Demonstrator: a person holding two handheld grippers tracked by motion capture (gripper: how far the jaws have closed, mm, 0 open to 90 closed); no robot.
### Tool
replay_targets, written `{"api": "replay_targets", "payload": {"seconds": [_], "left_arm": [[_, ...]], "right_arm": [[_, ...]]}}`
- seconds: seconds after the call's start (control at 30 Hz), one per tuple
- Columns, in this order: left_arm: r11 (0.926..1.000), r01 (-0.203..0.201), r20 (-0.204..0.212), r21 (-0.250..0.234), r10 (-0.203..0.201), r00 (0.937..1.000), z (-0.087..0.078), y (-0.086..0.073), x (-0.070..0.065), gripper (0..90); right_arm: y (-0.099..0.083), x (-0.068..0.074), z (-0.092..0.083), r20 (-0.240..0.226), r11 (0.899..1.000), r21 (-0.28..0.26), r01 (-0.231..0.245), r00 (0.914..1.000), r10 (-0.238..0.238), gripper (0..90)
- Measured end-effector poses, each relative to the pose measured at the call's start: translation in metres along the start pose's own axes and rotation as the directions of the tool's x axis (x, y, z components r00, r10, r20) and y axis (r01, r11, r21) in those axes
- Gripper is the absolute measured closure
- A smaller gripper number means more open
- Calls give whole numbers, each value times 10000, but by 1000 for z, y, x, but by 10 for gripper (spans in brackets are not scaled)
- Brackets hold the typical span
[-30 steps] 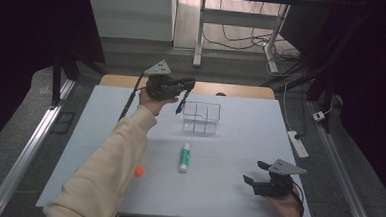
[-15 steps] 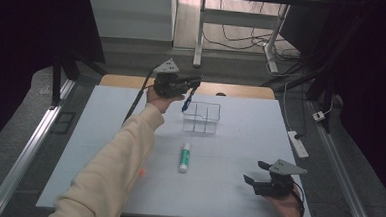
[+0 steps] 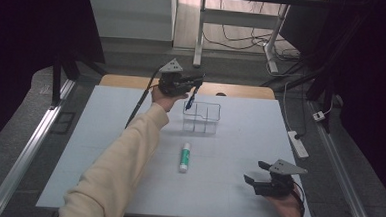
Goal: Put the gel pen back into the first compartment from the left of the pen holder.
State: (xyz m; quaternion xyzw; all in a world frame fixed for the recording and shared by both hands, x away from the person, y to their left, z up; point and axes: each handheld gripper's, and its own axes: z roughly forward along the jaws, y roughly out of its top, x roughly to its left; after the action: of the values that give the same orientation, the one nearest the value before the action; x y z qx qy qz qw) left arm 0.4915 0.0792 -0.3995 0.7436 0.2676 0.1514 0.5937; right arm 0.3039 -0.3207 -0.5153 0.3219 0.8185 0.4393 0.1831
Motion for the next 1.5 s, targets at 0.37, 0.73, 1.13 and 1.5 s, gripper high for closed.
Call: {"api": "replay_targets", "payload": {"seconds": [0.37,0.73,1.13,1.5], "left_arm": [[9997,-1,-28,246,1,10000,1,-5,2,785],[9942,291,-255,1036,-266,9993,-7,-14,2,453],[9862,7,-70,1656,4,10000,-29,-20,3,417],[9774,-465,379,2060,395,9985,-54,-29,-5,439]], "right_arm": [[0,0,1,-54,10000,-16,-3,10000,3,200],[0,1,1,-2,10000,40,34,10000,-34,200],[0,2,2,-85,10000,20,50,10000,-50,200],[1,2,2,-65,10000,31,77,9999,-76,200]]}}
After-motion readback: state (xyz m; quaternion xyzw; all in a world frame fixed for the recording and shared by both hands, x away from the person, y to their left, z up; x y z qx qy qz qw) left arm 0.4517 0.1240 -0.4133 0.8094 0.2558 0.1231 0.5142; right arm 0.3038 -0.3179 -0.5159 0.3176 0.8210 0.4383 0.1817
